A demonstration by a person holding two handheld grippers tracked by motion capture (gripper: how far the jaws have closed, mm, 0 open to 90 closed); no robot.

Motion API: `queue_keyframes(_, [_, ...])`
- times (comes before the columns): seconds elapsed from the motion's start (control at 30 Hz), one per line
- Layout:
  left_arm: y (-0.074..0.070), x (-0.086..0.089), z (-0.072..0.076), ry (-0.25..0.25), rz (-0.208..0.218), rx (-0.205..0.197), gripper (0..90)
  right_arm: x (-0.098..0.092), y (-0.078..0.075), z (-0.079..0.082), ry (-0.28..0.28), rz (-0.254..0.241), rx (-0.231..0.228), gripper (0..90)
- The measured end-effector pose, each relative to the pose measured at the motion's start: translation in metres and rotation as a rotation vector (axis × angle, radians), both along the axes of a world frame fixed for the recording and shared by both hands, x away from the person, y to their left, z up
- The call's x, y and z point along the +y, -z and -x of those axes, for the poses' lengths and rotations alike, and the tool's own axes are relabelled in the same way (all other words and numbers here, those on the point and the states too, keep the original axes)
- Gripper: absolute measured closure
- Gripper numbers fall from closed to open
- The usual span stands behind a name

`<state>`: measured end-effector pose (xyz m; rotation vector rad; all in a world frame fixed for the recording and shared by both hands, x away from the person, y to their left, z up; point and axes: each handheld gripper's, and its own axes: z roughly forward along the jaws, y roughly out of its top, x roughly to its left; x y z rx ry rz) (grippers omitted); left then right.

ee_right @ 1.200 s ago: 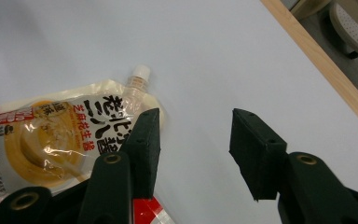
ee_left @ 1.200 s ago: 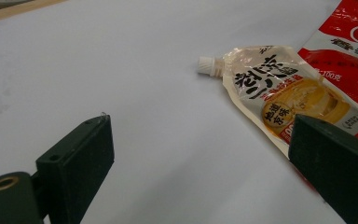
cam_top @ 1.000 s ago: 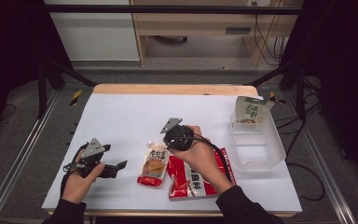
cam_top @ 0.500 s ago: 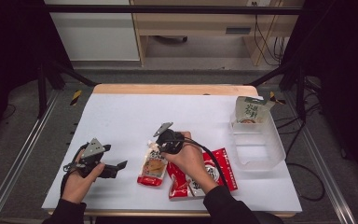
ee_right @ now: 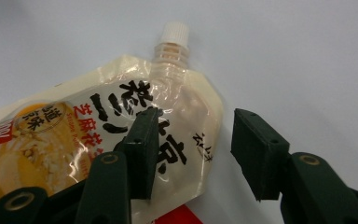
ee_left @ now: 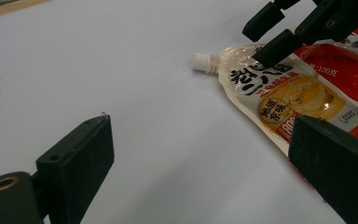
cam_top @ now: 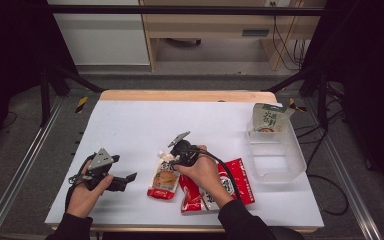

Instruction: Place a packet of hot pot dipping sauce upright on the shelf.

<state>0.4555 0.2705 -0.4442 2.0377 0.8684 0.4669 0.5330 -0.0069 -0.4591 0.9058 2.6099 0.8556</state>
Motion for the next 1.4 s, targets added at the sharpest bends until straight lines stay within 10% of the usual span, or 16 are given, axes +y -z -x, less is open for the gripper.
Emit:
queue_keyframes(0.23, [0.0, -0.001, 0.0, 0.006, -0.006, 0.001, 6.8, -0.005, 0.003, -0.001, 0.023, -0.043, 0.056, 52.7])
queue_keyframes(0.83, [0.001, -0.003, 0.0, 0.018, -0.021, 0.005, 6.9, 0.002, -0.002, 0.007, -0.025, -0.008, 0.032, 85.2])
queue_keyframes(1.4, [-0.017, 0.0, 0.006, 0.018, 0.007, -0.047, 7.9, 0.005, -0.059, 0.03, -0.124, -0.064, -0.142, 88.0])
